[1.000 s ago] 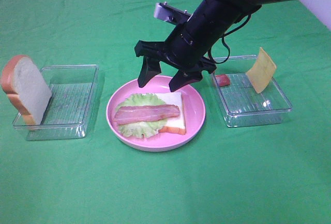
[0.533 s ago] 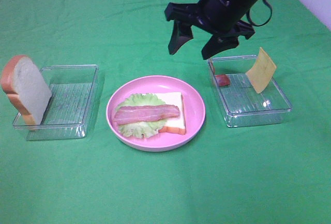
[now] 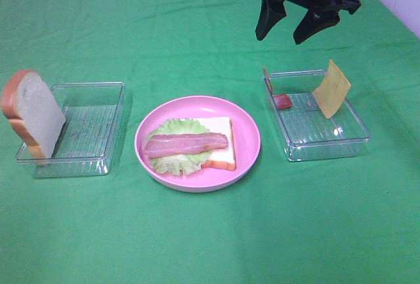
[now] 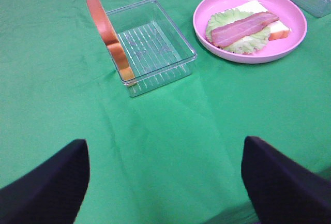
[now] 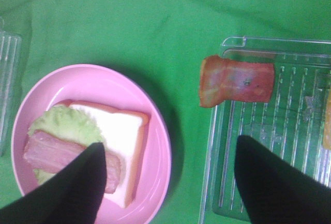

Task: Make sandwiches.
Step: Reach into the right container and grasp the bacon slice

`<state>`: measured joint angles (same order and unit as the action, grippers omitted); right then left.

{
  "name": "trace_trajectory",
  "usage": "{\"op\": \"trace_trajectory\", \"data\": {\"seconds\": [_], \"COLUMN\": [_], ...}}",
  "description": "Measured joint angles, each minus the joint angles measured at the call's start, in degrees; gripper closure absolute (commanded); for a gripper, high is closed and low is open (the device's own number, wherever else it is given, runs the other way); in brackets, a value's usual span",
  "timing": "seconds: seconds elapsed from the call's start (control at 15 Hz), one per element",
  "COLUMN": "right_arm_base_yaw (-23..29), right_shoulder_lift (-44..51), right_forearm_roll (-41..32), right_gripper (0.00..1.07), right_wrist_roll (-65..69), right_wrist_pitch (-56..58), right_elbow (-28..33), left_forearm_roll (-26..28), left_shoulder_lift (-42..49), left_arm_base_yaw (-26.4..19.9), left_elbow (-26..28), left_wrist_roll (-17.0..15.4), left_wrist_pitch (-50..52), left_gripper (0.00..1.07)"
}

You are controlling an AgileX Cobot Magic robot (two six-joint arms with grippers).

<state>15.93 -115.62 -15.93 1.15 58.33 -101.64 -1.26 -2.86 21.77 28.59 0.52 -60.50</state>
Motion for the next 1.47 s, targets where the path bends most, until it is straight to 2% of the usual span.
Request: {"op": "trace_trajectory", "data": {"seconds": [0.33, 0.8, 1.07, 1.33, 1.47], "right_arm_base_yaw": [0.0, 0.0, 0.0, 0.0, 0.0], "right_shoulder_lift": [-10.03, -16.33, -17.59, -17.88, -17.93], "right_forearm_roll": [0.57, 1.26, 2.46, 4.64, 4.64], "right_gripper": [0.42, 0.43, 0.54, 0.7, 0.9], "right_wrist_roll": [0.8, 0.8, 0.8, 0.8, 0.8], "right_wrist_pitch": [4.98, 4.41, 2.86, 2.64, 2.64], "right_elbow": [-10.26, -11.34, -11.4, -11.4, -11.46], "left_forearm_roll": [0.0, 0.0, 0.0, 0.0, 0.0], "left_shoulder_lift": [0.0, 0.0, 0.0, 0.0, 0.0], "left_arm_base_yaw": [0.0, 0.0, 0.0, 0.0, 0.0], "left_elbow": [0.0, 0.0, 0.0, 0.0, 0.0], "left_wrist_roll": [0.0, 0.0, 0.0, 0.0, 0.0], "left_wrist_pitch": [0.0, 0.0, 0.0, 0.0, 0.0], "left_gripper": [0.3, 0.3, 0.3, 0.3, 0.3]}}
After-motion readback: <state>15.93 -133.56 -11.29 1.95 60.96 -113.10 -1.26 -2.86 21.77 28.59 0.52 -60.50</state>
